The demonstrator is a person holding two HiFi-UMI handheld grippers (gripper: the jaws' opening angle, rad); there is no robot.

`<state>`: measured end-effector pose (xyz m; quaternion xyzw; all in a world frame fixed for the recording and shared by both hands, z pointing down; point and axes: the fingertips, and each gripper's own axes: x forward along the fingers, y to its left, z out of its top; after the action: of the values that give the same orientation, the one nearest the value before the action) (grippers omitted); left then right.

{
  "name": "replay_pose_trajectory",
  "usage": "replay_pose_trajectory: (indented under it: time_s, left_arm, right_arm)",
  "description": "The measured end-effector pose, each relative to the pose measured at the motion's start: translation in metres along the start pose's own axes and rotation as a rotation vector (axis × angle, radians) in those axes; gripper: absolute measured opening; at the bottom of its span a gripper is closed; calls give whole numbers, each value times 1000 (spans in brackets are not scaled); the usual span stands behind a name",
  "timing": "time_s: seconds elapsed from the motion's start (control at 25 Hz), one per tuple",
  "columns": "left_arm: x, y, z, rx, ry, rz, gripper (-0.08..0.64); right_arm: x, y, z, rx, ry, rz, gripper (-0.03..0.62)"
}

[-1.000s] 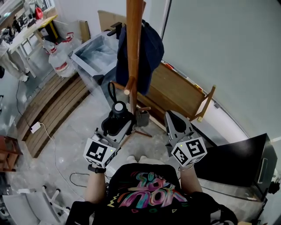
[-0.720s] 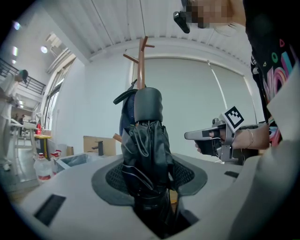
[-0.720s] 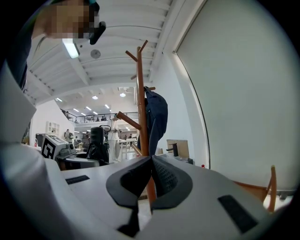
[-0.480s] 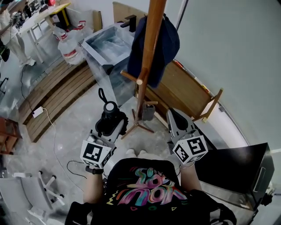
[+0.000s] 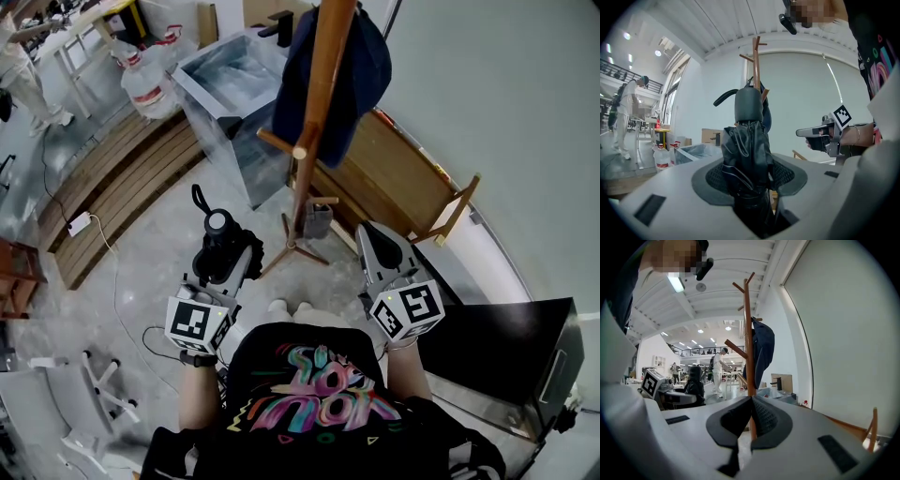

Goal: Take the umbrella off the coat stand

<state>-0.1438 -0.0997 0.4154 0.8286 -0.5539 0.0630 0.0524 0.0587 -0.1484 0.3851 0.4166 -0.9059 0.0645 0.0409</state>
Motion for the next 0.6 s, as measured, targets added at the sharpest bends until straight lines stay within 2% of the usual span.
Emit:
replay_pose_trajectory:
  time_s: [0.6]
  left_arm:
    - [8, -12, -3, -5, 7, -44, 225]
  right_arm:
    - [-10, -7, -5, 4, 10, -29, 14]
